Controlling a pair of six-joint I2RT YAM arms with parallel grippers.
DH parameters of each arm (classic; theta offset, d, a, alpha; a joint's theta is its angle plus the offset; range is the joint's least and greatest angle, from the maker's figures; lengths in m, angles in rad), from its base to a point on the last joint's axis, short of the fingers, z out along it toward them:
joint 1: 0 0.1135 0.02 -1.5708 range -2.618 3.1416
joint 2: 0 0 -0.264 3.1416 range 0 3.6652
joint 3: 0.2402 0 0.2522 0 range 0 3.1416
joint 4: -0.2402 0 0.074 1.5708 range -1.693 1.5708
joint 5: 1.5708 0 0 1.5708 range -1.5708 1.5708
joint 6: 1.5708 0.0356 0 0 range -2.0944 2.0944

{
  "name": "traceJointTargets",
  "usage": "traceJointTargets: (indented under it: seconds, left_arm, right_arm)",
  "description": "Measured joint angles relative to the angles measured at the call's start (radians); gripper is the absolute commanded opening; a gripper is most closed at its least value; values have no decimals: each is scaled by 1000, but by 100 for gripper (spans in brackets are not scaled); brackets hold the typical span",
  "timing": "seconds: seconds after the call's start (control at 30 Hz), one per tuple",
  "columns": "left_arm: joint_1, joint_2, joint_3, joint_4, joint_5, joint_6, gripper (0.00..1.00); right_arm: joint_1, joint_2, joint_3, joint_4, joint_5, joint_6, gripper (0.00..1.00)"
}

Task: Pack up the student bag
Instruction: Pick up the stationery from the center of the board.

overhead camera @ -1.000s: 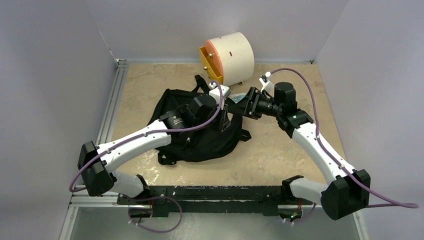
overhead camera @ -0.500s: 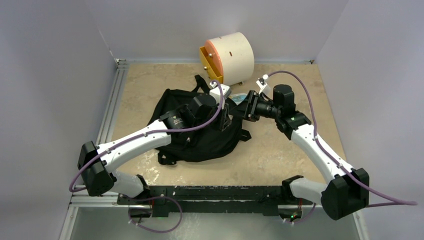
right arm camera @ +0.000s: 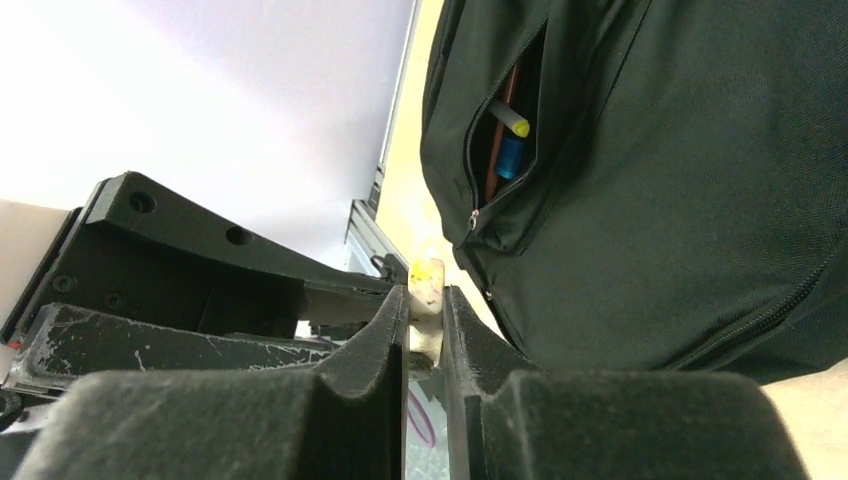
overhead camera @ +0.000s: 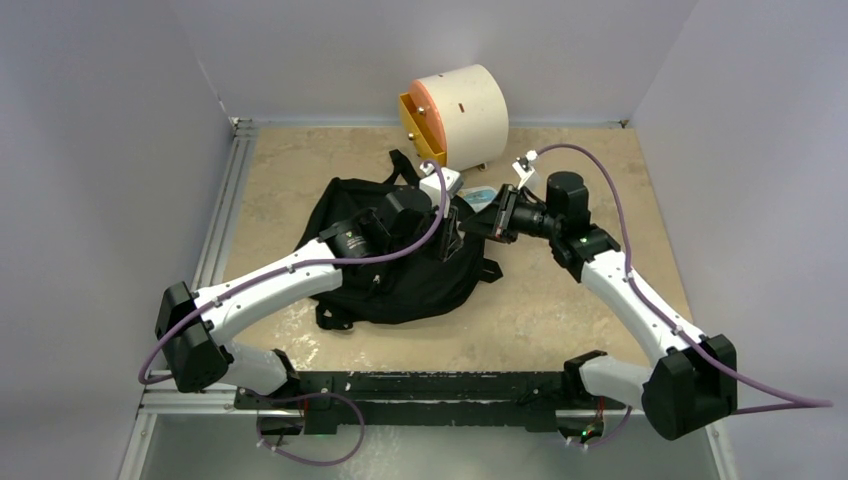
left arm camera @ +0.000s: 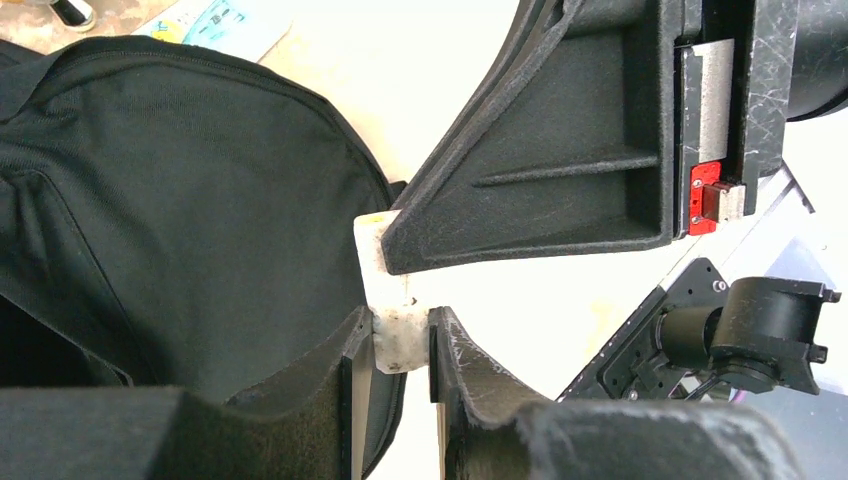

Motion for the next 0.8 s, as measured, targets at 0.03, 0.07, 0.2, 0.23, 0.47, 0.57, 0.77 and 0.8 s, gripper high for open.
traceJointTargets:
  seconds: [0.03, 0.07, 0.2, 0.23, 0.47, 0.57, 0.77, 0.8]
  left_arm:
    - [0, 0, 0, -1, -2, 2, 26]
    - [0, 0, 0, -3, -3, 3, 27]
    - [0, 0, 0, -8, -18, 13, 47]
    - [0, 0, 0, -8, -23, 18, 51]
    - [7, 1, 7, -93, -104, 19, 64]
    - [35, 5, 10, -182, -167, 13, 65]
    - [134, -14, -46, -314, -290, 16, 65]
    - [154, -15, -50, -337, -308, 18, 65]
  right_arm:
    - [0, 0, -12, 15, 3, 18, 9]
    - [0, 0, -15, 18, 3, 20, 7]
    - [0, -2, -34, 55, 6, 64, 2]
    - [0, -2, -35, 59, 14, 70, 1]
    - [0, -69, -39, 57, 155, 113, 0]
    - [0, -113, -42, 51, 234, 119, 0]
    - [0, -110, -55, 40, 283, 122, 0]
    - [0, -101, -57, 38, 283, 122, 0]
